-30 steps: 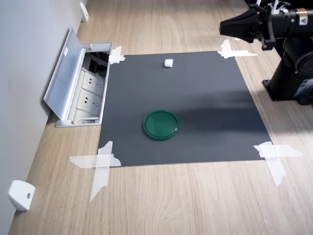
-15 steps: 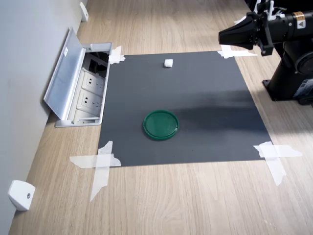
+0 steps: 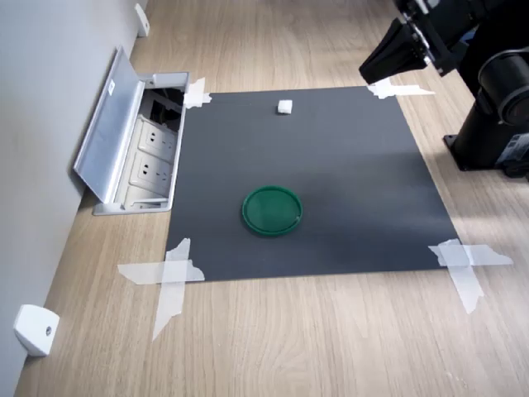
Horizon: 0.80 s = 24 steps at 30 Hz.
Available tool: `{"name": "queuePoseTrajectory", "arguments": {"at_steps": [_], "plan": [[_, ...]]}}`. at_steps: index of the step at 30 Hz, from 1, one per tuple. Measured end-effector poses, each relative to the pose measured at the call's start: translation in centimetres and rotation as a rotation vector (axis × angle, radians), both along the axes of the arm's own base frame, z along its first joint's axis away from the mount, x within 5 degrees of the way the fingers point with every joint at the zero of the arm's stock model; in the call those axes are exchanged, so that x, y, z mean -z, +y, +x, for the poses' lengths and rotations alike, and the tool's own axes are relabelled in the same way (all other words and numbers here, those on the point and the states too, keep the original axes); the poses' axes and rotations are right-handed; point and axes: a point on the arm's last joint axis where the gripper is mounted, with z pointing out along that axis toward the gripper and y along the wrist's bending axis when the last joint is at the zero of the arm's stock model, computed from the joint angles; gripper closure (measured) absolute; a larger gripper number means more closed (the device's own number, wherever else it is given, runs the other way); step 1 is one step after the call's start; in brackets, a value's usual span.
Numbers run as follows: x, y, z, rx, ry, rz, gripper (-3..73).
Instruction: Grasp a white terminal and put it on the green lid.
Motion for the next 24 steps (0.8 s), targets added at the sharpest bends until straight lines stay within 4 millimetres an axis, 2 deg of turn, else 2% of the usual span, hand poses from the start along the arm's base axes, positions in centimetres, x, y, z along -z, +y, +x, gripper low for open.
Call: {"name": "queuePoseTrajectory", "arguments": {"at_steps": [5, 9, 15, 19, 24], "plan": [[0.2, -0.3, 1.4, -0.052, 0.215, -0.066, 70.3], [0.9, -0.3, 2.8, -0.112, 0.315, -0.101, 70.3], [2.2, -0.2, 5.2, -0.258, 0.408, -0.173, 70.3], [2.2, -0.3, 6.6, -0.308, 0.435, -0.200, 69.5], [1.9, -0.4, 8.0, -0.334, 0.518, -0.197, 63.6]]}}
